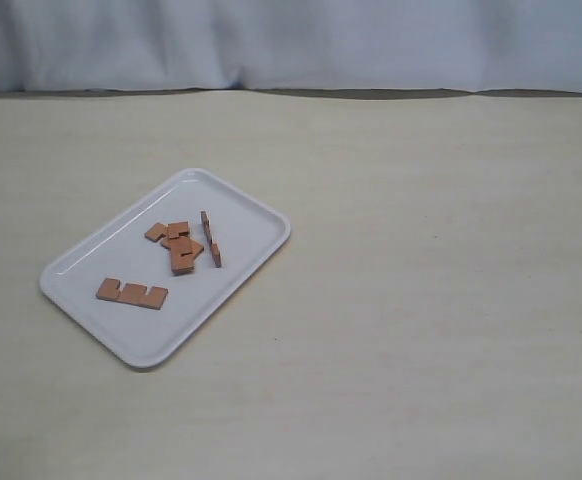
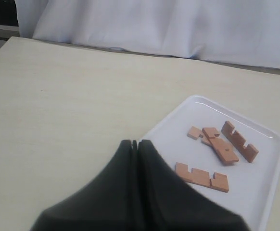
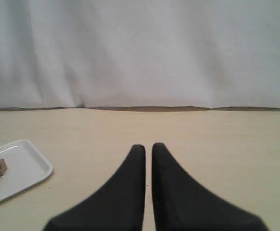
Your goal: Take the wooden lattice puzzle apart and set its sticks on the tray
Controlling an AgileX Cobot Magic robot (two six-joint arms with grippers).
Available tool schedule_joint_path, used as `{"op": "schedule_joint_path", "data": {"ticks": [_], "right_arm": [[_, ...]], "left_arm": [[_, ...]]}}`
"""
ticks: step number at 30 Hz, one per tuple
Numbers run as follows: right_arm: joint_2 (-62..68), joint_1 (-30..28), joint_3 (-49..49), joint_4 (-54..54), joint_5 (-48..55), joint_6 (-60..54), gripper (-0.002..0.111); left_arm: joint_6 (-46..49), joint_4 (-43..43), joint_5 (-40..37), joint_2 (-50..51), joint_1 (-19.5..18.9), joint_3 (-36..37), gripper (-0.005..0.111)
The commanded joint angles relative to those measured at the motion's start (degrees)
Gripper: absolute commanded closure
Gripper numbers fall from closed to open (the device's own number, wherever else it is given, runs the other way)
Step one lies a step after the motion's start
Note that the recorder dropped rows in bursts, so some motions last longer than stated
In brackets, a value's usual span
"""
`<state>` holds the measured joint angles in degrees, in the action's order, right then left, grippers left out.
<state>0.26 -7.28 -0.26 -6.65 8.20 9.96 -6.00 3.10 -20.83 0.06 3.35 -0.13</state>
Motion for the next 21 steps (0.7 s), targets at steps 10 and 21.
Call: {"op": "schedule_joint_path", "data": {"ticks": [10,21], "right_arm": [[-0.26,0.08,0.26,0.90,1.61,-0.18,0.104],[-0.26,0.08,0.26,3.20,5.39,-0.18,0.104]], "left_arm": [[-0.15,-0.04,0.55,-0.06,0.05,0.13,0.107],[-0.15,-0.04,0.55,-0.06,0.05,0.13,0.107]]}}
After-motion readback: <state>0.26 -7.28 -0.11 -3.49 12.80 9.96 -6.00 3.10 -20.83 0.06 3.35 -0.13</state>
